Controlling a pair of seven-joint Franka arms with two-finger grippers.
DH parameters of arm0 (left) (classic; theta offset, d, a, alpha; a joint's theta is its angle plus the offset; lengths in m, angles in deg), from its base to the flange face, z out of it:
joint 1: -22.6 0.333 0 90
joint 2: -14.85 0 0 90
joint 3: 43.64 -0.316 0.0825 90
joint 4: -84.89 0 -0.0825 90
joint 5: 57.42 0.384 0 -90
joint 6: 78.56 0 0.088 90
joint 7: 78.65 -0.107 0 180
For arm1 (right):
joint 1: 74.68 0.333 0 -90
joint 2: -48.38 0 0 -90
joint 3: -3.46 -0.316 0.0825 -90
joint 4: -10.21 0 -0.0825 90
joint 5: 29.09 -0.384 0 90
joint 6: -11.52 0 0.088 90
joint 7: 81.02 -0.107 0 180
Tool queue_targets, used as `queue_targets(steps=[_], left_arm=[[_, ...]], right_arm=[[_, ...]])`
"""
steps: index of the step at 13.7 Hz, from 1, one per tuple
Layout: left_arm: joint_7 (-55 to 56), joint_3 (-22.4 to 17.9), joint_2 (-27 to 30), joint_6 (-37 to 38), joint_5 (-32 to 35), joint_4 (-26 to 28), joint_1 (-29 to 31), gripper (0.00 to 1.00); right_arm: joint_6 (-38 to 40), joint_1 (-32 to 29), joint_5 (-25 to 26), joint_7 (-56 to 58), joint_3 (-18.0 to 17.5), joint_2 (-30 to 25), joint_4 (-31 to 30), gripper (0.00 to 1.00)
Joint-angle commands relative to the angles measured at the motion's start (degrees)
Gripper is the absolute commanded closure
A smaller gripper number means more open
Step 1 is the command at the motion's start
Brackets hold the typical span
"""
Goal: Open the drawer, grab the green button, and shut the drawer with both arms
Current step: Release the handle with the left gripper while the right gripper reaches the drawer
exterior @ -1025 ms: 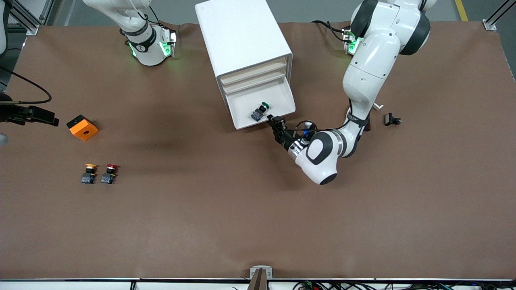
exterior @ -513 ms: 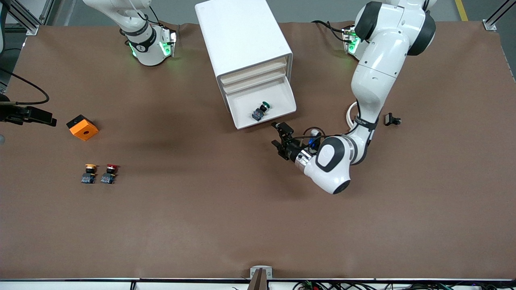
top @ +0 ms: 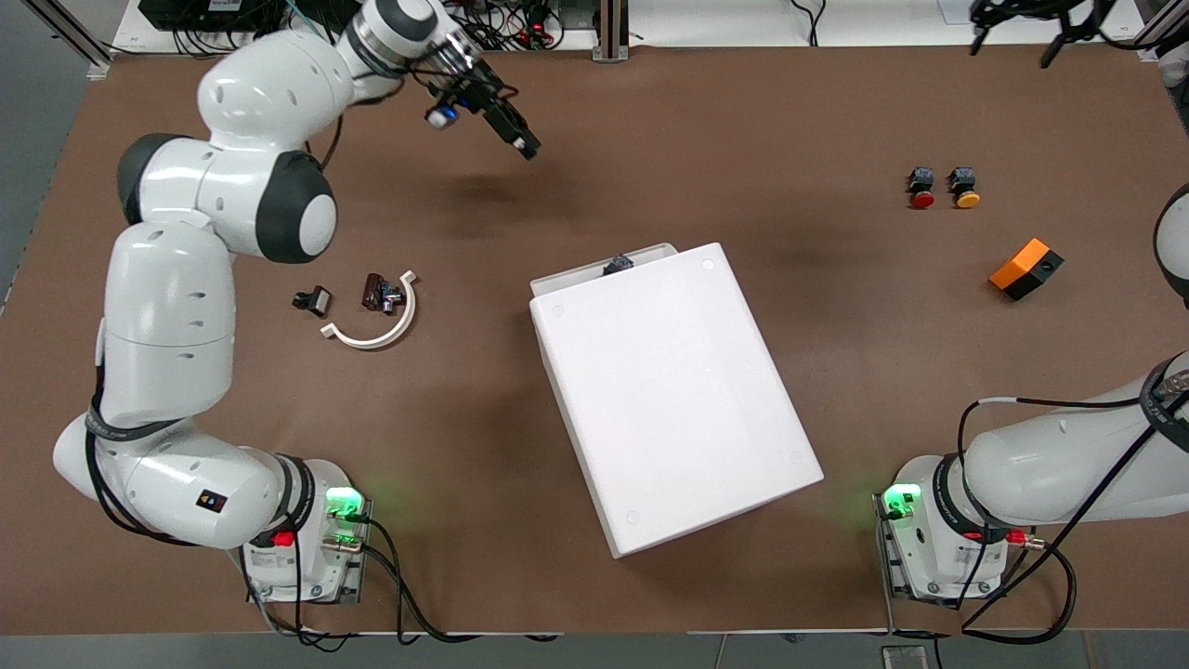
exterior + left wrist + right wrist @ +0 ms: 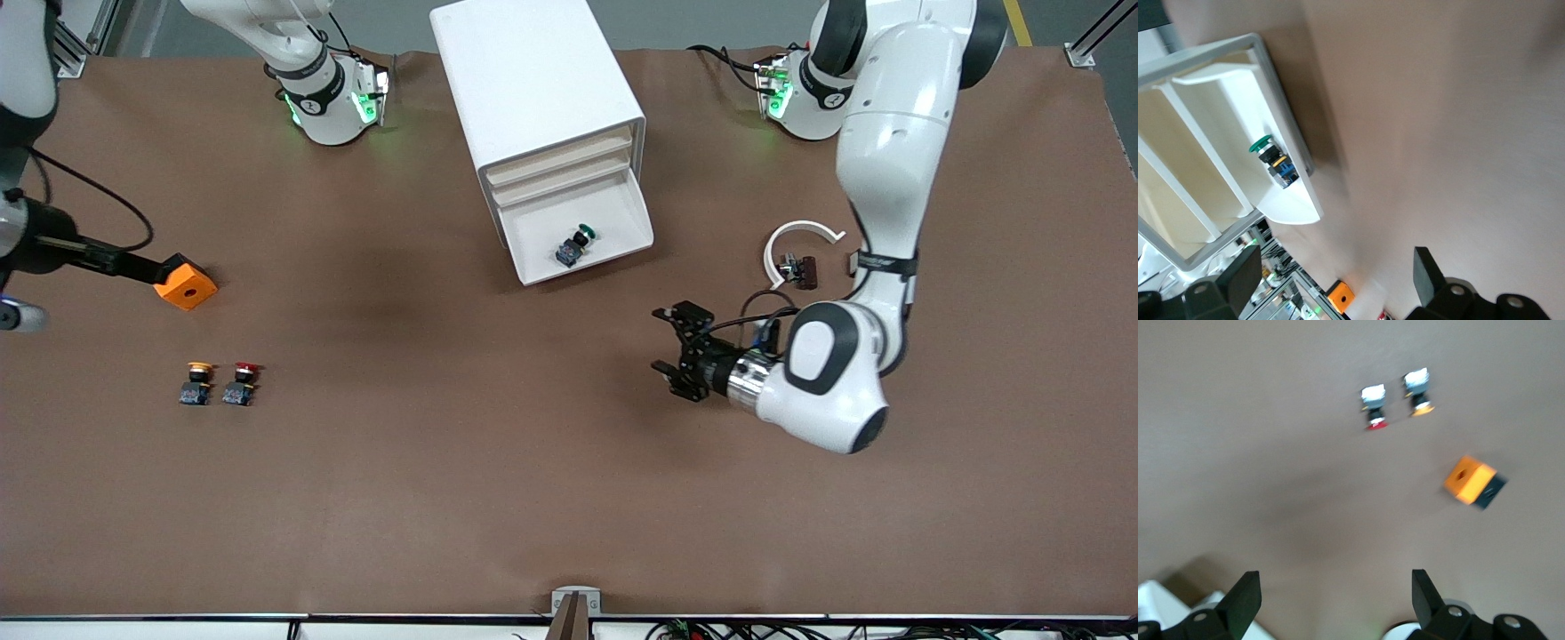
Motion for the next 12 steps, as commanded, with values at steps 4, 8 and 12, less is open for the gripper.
queue_targets(steps=[4, 8, 12], left_arm=[[-15.64, -3.28, 8.81, 0.41, 17.25, 1.07, -0.31, 0.0], [-34.51, -3.19, 12.33, 0.41, 29.49, 1.42, -0.14, 0.0], [-55.1, -3.02, 16.2, 0.41, 40.31, 2.74, -0.22, 0.0]], right_arm=[[-6.71, 17.0, -1.31, -29.41, 0.24, 0.03, -3.24, 0.0], [-16.03, 29.49, -1.31, -46.31, 0.24, 0.81, -7.99, 0.0], [-29.03, 38.28, -1.31, -56.77, 0.32, 2.57, -15.98, 0.0]])
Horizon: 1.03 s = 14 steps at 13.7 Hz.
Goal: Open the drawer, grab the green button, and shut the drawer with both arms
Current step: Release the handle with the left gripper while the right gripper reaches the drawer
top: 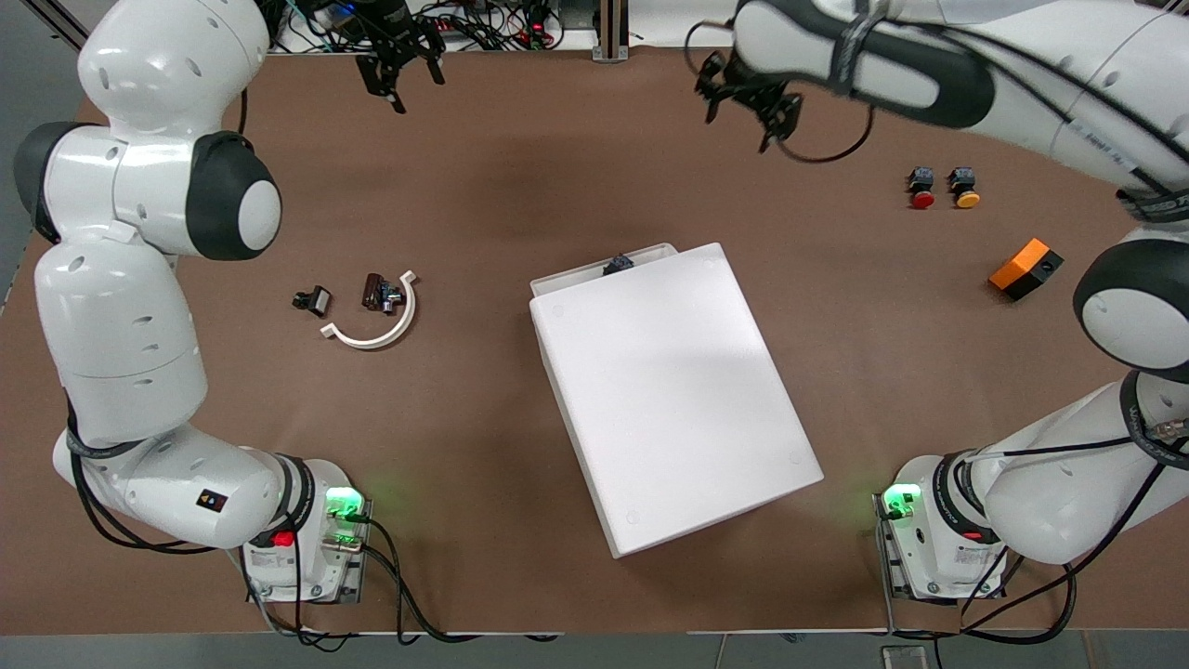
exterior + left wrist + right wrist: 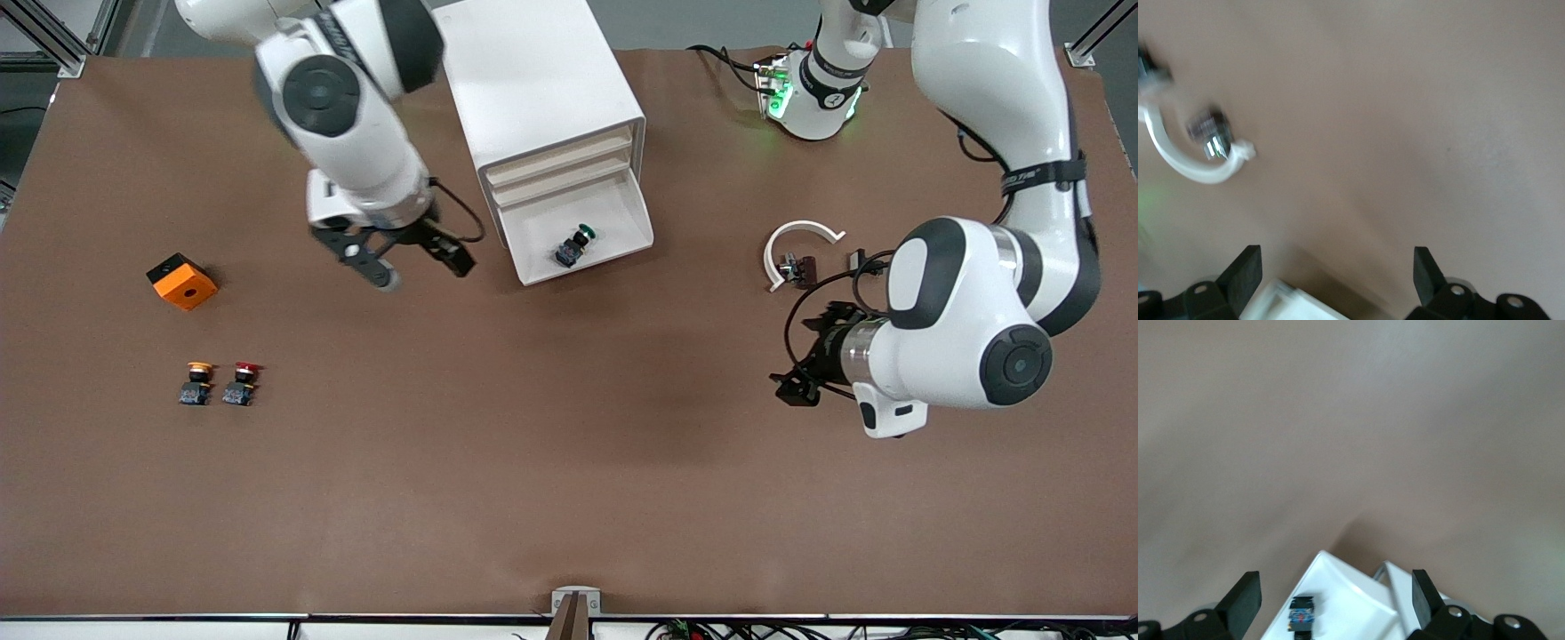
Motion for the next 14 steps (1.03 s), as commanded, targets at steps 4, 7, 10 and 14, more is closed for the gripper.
queue_targets(steps=[4, 7, 10, 14], left_arm=[[-14.79, -0.19, 4.98, -0.16, 6.35, 4.19, 0.35, 0.0], [-15.76, -0.28, 5.95, -0.34, 6.53, 5.77, 0.52, 0.0], [-16.02, -0.19, 5.95, -0.51, 6.53, 6.13, 0.79, 0.0], [-16.02, -0.19, 5.77, -0.78, 6.53, 6.22, 0.7, 0.0]], right_arm=[[-10.77, 8.19, -0.19, -9.33, 0.93, 5.96, -4.1, 0.0], [-14.99, 11.09, -0.1, -12.85, 0.93, 9.03, -3.83, 0.0], [-18.08, 13.11, 0.33, -15.32, 0.93, 11.76, -3.66, 0.0], [-18.17, 15.22, 1.56, -15.32, 1.02, 15.1, -1.29, 0.0]])
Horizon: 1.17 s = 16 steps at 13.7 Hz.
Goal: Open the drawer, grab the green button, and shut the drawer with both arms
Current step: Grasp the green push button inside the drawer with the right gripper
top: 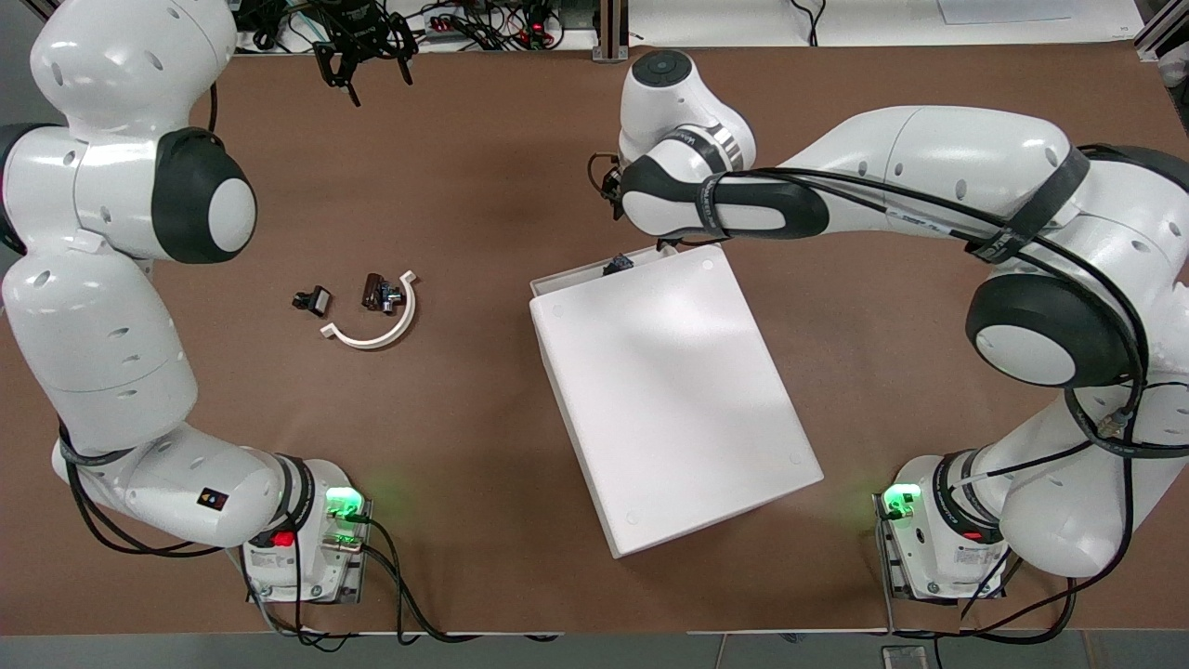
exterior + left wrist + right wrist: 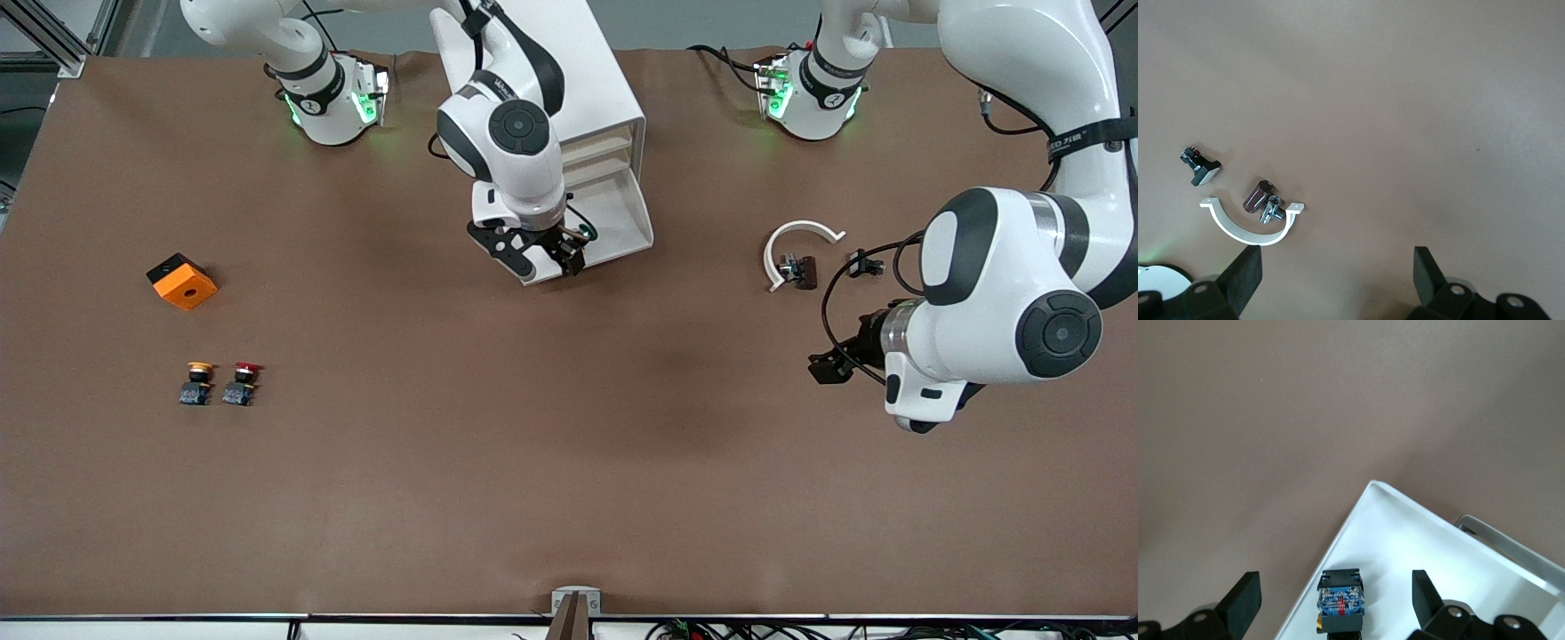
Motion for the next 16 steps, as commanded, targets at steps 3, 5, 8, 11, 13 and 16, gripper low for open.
queue_targets(steps=[3, 5, 8, 11, 13, 16], left_arm=[[-1.02, -0.12, 1.44, -0.8, 1.16, 1.88, -0.44, 0.0], [-1.02, -0.12, 1.44, -0.8, 1.16, 1.88, -0.44, 0.0], [-1.02, -0.12, 1.35, -0.8, 1.16, 1.97, -0.44, 0.0], [-1.02, -0.12, 1.17, -0.8, 1.16, 1.88, -0.62, 0.0], [-0.94, -0.12, 1.08, -0.8, 1.16, 1.88, -0.71, 0.0], [-1.02, -0.12, 1.0, -0.8, 1.16, 1.88, -0.79, 0.0]], right_arm=[[0.13, 2.8, 4.02, -1.23, 0.78, 3.47, 2.94, 0.0], [0.13, 3.59, 5.78, -1.14, 0.78, 4.34, 2.94, 0.0], [-0.13, 3.86, 6.14, -1.05, 0.78, 5.23, 2.94, 0.0], [-1.1, 4.55, 6.14, -0.7, 0.69, 5.93, 2.94, 0.0], [-1.98, 4.65, 6.05, -0.61, 0.69, 6.02, 2.94, 0.0], [-1.98, 4.56, 5.53, -0.17, 0.69, 6.02, 2.94, 0.0]])
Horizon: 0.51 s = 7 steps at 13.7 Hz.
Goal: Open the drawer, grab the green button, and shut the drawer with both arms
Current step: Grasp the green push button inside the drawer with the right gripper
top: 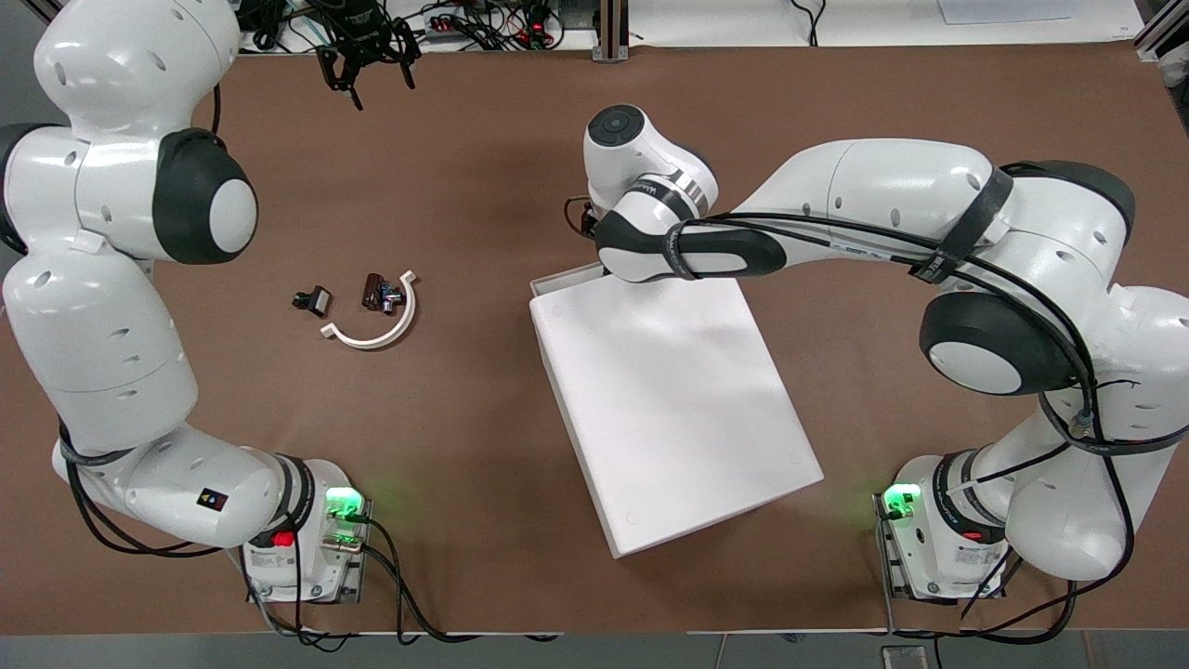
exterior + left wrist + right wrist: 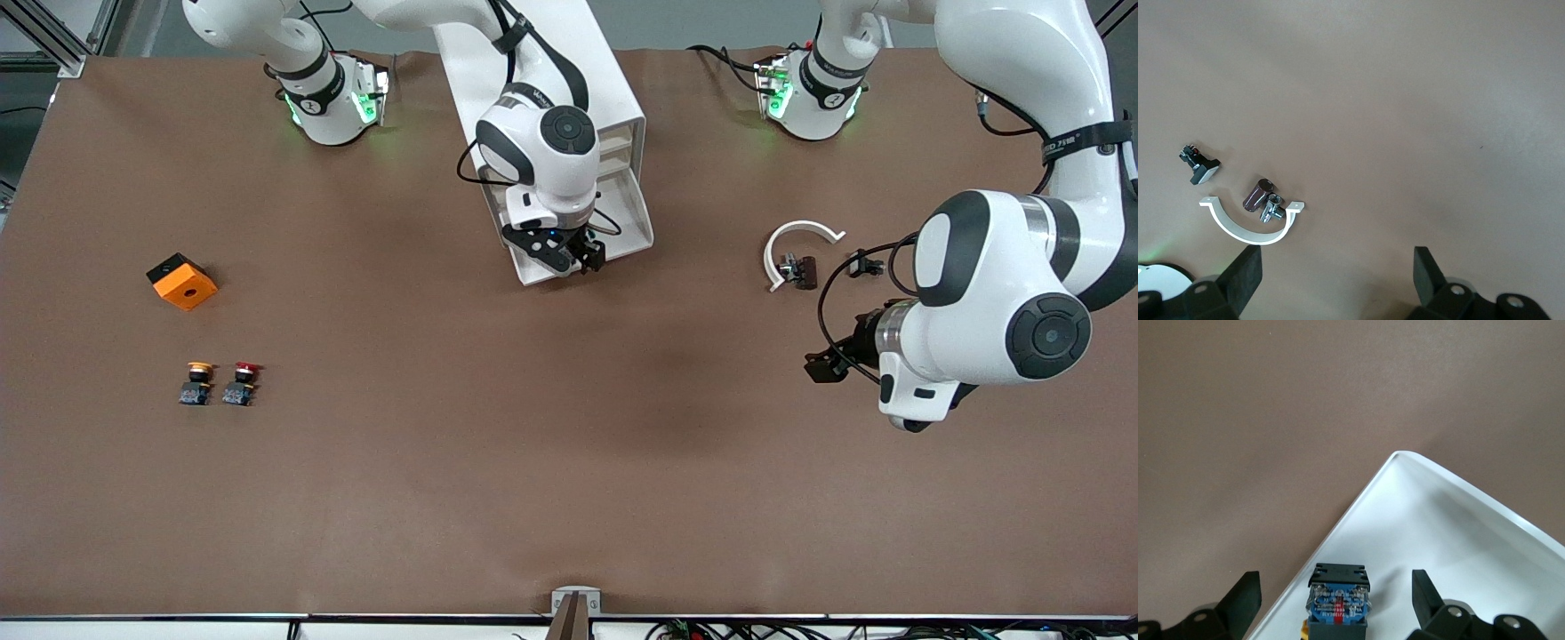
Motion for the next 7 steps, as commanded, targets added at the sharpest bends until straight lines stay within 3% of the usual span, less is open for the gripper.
queue_targets(steps=[1, 7], left_arm=[[-1.01, -0.12, 0.91, -0.53, 1.16, 1.15, -0.48, 0.0], [-0.92, -0.12, 0.56, -0.61, 1.24, 1.15, -0.75, 0.0]], right_arm=[[0.16, 0.54, 0.59, 0.03, 0.58, 0.62, 1.19, 0.0], [-0.01, 0.63, 0.59, 0.12, 0.49, 0.89, 1.19, 0.01]])
